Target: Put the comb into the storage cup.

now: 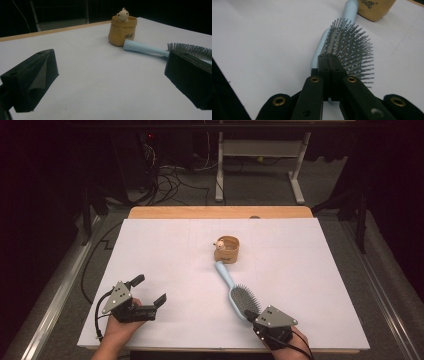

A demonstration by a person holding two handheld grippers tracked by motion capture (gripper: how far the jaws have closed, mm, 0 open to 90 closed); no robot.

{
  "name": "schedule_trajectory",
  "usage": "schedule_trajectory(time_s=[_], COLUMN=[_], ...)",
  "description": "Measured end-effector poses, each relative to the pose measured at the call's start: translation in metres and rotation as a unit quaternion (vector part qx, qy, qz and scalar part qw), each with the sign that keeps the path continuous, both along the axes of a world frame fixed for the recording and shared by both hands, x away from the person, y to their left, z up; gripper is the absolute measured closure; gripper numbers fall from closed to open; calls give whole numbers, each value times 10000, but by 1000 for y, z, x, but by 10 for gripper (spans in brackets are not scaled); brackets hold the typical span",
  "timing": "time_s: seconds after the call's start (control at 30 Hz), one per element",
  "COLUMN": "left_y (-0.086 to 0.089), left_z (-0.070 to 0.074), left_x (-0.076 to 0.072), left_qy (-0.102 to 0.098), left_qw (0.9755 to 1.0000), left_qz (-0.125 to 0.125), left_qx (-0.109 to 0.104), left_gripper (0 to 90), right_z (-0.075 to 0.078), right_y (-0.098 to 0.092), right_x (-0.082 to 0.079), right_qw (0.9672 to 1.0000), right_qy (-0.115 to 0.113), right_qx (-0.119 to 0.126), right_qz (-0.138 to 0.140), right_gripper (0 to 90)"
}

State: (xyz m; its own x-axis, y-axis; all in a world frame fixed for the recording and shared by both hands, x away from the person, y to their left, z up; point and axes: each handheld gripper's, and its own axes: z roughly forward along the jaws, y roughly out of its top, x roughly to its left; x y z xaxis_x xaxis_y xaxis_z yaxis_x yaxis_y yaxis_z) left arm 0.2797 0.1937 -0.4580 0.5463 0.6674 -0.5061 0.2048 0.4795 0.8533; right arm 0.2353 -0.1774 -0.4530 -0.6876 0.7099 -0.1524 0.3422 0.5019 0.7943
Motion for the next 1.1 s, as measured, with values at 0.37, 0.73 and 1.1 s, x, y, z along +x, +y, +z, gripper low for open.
schedule_trajectory(time_s=[0.37, 0.73, 1.1], left_y=[-1, -3, -3], left_z=[-1, -2, -2], left_x=[1, 2, 2], left_qy=[-19, -63, -60], left_qw=[9999, 9996, 9996], left_qz=[95, 152, 160], left_qx=[140, 234, 235], left_gripper=[0, 0, 0], right_z=[-1, -2, 8], right_y=[-10, -12, -24], right_x=[14, 19, 17], right_qw=[9997, 9996, 9979], right_qy=[-64, -63, -134], right_qx=[3, -7, 575], right_qz=[-222, -280, -262], right_gripper=[900, 900, 874])
